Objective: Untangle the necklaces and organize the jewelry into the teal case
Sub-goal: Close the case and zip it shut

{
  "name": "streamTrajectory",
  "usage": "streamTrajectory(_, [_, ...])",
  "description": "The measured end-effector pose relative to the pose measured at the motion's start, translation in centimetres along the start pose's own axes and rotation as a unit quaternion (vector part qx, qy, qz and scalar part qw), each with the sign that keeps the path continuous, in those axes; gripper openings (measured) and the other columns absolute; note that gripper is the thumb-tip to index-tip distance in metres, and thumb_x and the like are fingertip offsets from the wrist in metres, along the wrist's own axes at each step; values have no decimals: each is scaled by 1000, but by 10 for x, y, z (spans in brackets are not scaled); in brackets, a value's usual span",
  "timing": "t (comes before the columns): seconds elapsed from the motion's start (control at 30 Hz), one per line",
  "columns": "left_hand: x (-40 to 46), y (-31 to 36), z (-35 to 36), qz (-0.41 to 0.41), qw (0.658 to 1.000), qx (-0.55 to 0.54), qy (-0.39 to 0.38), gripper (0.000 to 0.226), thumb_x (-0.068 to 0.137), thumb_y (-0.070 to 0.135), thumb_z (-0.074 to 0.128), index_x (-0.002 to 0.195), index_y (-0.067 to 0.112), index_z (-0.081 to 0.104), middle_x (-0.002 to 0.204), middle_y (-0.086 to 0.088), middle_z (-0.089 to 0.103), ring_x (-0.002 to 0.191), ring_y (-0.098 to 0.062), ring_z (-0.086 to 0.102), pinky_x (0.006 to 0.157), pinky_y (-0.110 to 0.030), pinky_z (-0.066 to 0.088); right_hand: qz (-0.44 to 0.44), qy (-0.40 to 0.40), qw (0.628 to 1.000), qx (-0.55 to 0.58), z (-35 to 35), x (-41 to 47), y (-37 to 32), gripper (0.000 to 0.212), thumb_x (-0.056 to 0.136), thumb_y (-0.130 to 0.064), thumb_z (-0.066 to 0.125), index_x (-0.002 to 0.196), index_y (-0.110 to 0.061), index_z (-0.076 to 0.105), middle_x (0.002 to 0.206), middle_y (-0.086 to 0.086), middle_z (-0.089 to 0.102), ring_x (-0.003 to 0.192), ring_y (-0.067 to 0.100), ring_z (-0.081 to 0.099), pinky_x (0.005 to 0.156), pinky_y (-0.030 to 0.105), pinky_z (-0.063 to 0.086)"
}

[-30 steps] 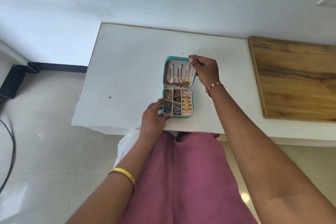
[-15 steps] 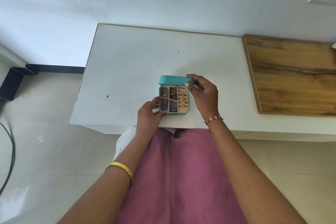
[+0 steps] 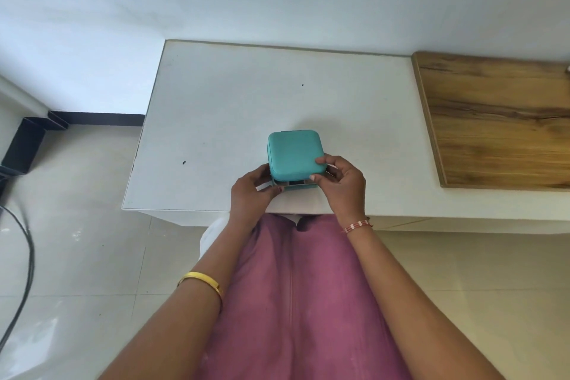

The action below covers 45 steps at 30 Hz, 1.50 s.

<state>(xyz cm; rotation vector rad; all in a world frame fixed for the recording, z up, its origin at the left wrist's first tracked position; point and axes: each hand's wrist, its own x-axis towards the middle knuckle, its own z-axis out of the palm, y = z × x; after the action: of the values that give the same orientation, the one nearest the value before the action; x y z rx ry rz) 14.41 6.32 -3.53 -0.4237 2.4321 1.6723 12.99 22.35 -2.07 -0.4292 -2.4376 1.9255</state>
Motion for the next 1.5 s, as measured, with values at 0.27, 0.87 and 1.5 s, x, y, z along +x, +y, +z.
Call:
streamTrajectory(0.27, [0,0,1,-14,999,-35,-1,50,73,9,75,121,14,61,105,7,65,99,-6,62,77,-1,42,-40,0,991,-128,1,-4,9,27,73,6,69,97,-7,68,117,9,65,105,21,62,95,27,47])
streamTrajectory(0.87, [3,-1,0,-39,998,-51,5,61,71,20,79,127,16,57,119,0,66,107,-6,61,91,-17,41,10,15,992,-122,5,-1,-6,39,74,-5,74,109,-3,60,109,11,66,96,19,63,78,20,49])
streamTrajectory(1.5, [68,22,3,-85,992,-88,12,46,91,-6,33,131,8,50,126,-14,56,102,-23,55,94,-36,46,-5,-99,966,-240,10,25,-15,85,72,-30,77,143,-16,32,135,9,51,122,24,49,103,35,40])
